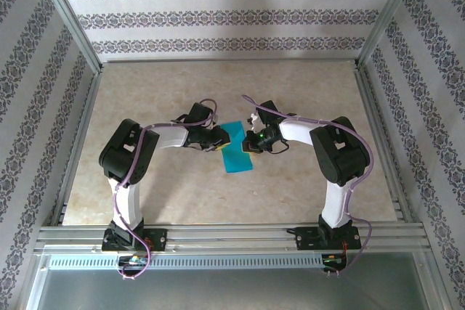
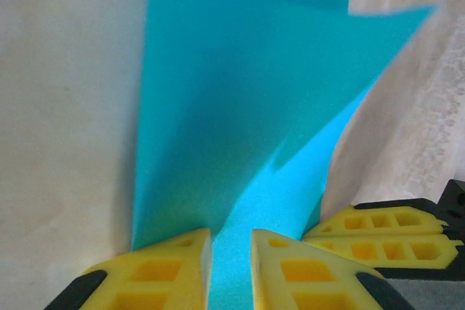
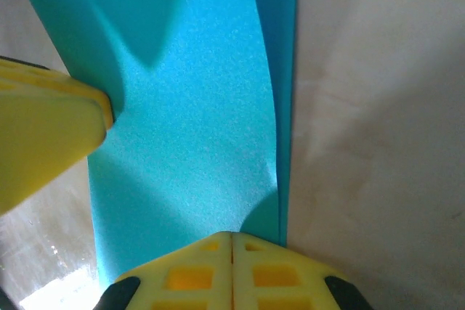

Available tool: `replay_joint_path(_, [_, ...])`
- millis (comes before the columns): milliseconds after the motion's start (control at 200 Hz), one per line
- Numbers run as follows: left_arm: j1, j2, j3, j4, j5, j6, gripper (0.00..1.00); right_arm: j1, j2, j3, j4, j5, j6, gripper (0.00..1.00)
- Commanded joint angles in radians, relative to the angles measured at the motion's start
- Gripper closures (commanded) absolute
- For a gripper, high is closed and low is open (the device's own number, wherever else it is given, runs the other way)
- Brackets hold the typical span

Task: Fold a paper plane with a square sheet of paper (pick it up from the middle)
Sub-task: First fold the square sheet of paper in half at the center of the table.

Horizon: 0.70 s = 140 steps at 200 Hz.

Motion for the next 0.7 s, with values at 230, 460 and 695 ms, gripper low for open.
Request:
replay_joint_path(230, [0.117,-0.007,0.068,-0.120,-0.025,0.124,0.77,-0.023,0.068,-0.057,-0.233,0.262,-0.025,0.92])
replay_joint_path(460, [0.057,-0.092,0.087,-0.075,0.051,0.103,0.77,-0.020,0.077,-0.058,-0.231,0.261,-0.019,0.92])
replay_joint_path(695, [0.008,-0.002,0.124,-0.018,0.077,0.068,0.77,-0.020,0.084,-0.063,-0.226,0.261,-0.012,0.92])
